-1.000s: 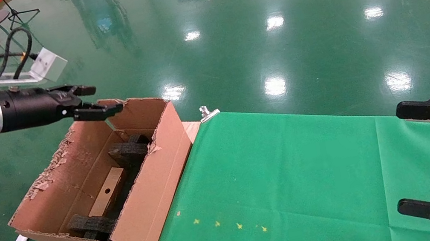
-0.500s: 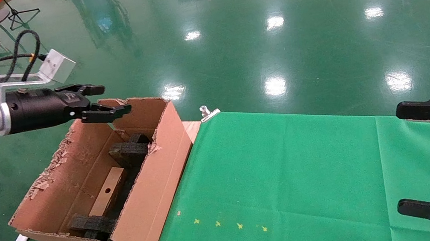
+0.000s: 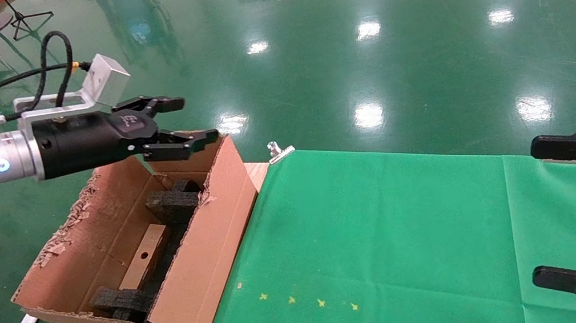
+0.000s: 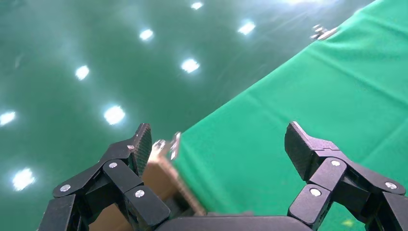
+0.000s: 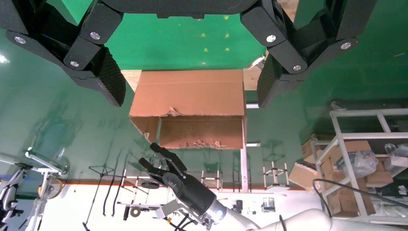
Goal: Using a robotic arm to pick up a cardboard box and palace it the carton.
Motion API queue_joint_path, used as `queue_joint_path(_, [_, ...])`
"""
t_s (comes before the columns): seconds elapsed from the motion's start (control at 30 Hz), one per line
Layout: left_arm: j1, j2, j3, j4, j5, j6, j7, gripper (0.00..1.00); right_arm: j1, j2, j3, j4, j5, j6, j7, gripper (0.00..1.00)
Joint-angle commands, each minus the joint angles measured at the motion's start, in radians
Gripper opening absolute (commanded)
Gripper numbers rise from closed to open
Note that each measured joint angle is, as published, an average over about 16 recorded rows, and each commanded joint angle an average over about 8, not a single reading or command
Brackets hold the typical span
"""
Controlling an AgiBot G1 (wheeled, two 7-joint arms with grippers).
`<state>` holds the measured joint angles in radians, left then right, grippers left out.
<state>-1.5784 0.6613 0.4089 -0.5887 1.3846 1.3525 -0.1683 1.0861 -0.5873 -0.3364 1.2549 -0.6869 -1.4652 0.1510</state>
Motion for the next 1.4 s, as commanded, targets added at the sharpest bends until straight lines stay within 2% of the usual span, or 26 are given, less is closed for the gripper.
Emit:
queue_joint_path(0.03, [0.026, -0.003, -0.007, -0.036, -0.033, 0.007, -0.001, 1.00, 0.000, 0.000, 0.000, 0.000, 0.000, 0.000, 0.000, 1.00])
queue_joint_path(1.13, [0.453, -0.045, -0.116, -0.626, -0.589, 0.129, -0.017, 1.00, 0.000, 0.000, 0.000, 0.000, 0.000, 0.000, 0.000, 1.00])
queue_joint_path(1.4, [0.519, -0.052, -0.133, -0.716, -0.674, 0.148, -0.019, 1.00, 0.000, 0.000, 0.000, 0.000, 0.000, 0.000, 0.000, 1.00])
